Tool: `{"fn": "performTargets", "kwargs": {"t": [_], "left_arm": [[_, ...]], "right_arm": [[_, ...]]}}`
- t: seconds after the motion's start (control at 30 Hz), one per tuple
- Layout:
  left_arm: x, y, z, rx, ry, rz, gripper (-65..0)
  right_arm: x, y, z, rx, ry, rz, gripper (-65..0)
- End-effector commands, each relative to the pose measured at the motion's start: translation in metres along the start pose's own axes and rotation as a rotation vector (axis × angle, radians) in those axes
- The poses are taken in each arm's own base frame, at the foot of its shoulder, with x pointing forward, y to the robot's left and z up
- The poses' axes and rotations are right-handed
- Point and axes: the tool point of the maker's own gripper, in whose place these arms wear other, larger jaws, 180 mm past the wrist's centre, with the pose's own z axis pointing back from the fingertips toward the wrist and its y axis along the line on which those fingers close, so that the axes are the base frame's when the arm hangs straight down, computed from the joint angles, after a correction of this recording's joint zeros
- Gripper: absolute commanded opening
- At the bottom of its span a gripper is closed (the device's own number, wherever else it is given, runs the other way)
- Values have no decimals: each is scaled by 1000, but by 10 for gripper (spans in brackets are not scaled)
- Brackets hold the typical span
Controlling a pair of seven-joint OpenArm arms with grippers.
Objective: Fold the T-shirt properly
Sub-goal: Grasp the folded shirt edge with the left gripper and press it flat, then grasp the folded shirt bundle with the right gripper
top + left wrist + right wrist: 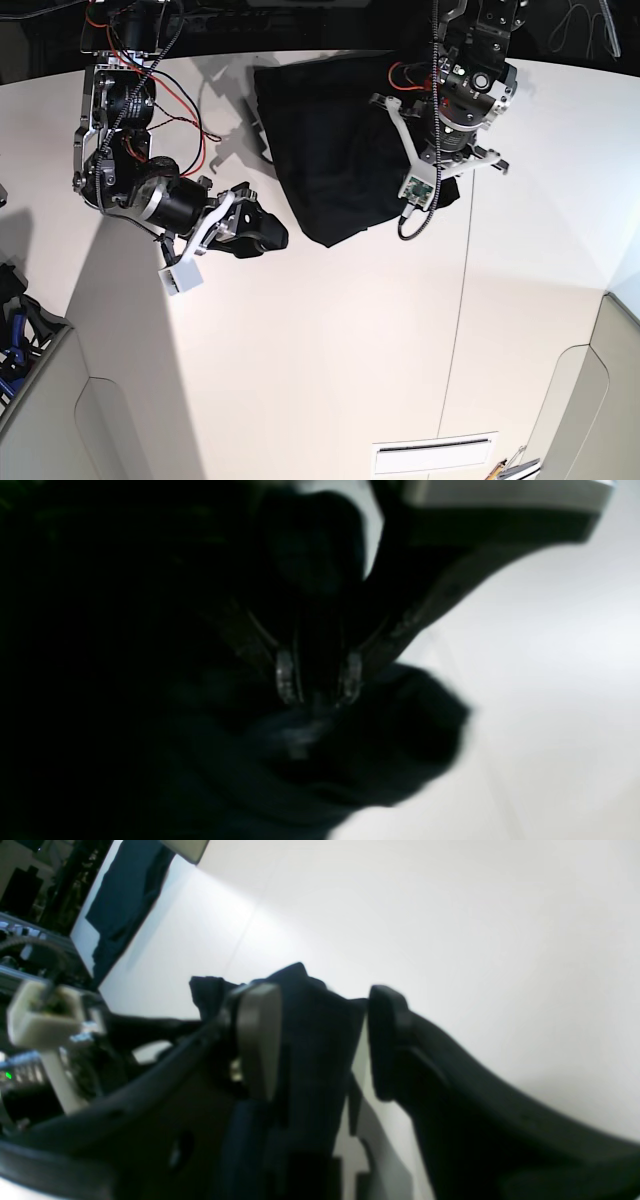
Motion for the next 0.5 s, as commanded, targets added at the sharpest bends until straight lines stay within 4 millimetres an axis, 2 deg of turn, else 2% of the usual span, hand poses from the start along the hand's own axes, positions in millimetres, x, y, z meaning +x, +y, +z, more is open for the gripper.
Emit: {"fn": "performTargets", "kwargs": {"t": [0.0, 0.4, 0.47], "left_arm": [[10, 8, 6, 31, -30, -4, -514], [0, 52, 18, 263, 46, -65, -514], [0, 64, 21, 320, 46, -60, -514]], "right_arm": [[17, 6, 2, 22, -49, 31, -370], [17, 6, 2, 19, -47, 32, -370], [17, 6, 2, 20, -48, 32, -370]]}}
